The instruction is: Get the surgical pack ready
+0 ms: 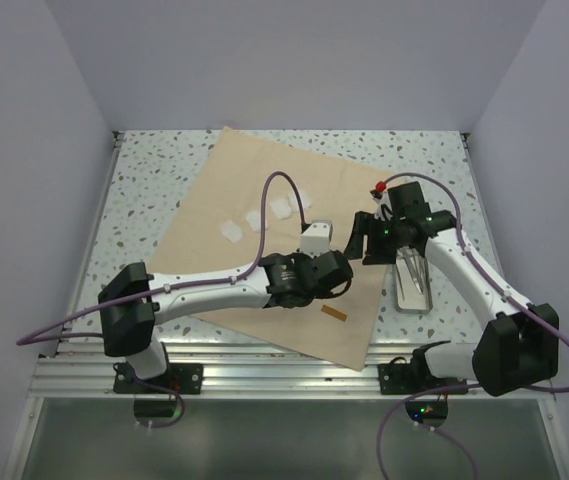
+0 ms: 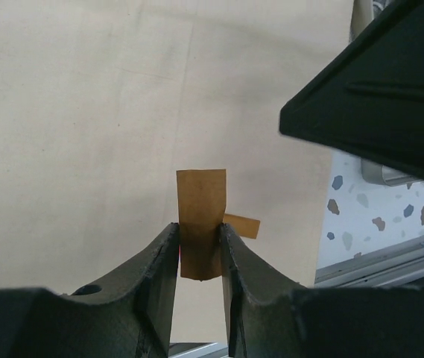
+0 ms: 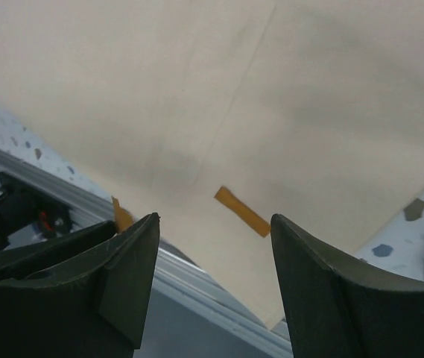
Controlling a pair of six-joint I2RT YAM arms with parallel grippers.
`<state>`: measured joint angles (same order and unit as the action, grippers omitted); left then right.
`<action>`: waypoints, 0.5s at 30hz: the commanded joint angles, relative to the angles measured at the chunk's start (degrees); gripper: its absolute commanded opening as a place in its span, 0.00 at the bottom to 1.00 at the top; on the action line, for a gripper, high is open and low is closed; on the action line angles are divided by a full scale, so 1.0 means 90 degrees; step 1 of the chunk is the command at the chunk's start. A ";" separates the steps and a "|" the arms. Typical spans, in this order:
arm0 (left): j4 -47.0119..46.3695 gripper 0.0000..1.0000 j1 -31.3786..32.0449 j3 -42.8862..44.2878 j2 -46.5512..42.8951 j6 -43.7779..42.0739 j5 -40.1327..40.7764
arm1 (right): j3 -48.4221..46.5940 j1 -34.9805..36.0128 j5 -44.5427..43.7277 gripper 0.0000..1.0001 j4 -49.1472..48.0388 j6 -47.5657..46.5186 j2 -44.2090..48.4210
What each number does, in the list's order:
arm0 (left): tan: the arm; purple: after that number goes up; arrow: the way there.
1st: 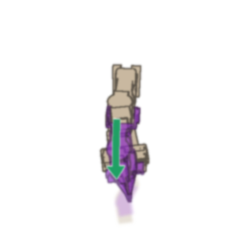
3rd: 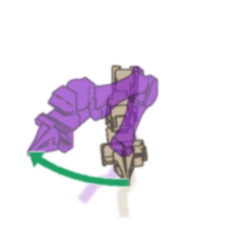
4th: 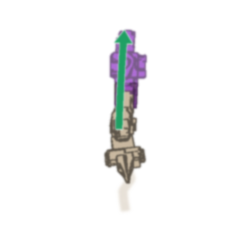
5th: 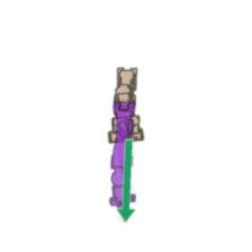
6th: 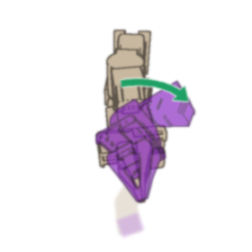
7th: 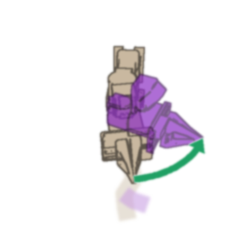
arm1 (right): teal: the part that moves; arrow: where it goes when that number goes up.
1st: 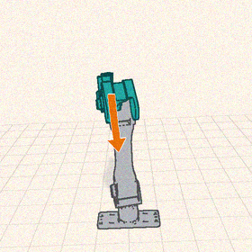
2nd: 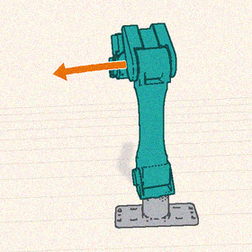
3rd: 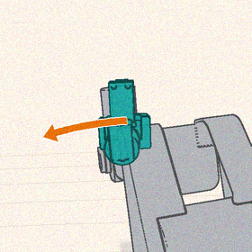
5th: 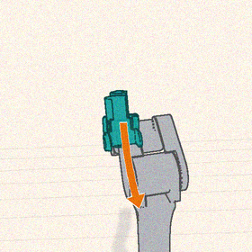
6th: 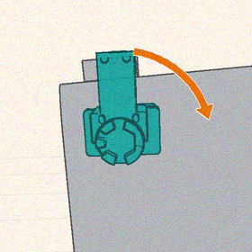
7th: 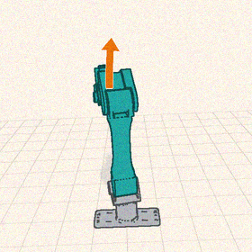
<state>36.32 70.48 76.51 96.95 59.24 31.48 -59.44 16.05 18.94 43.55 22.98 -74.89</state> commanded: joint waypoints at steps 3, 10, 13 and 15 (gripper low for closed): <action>-0.0724 0.32 -0.0067 -0.0181 -0.0342 -0.0284 0.0037 | 0.0452 0.0257 0.1508 0.64 -0.1058 0.0824 0.0392; -0.0841 0.32 -0.0067 -0.0152 -0.0303 -0.0293 -0.0061 | 0.0647 0.0452 0.1694 0.60 -0.1441 0.1157 0.0421; -0.0851 0.32 -0.0067 -0.0142 -0.0313 -0.0323 -0.0051 | 0.0745 0.0492 0.1656 0.56 -0.1411 0.1128 0.0440; -0.0852 0.32 -0.0067 -0.0132 -0.0313 -0.0333 -0.0071 | 0.0862 0.0511 0.1743 0.50 -0.1469 0.1128 0.0441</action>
<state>30.83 70.13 75.18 95.44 57.36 30.17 -52.88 20.14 31.81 32.47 31.86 -72.66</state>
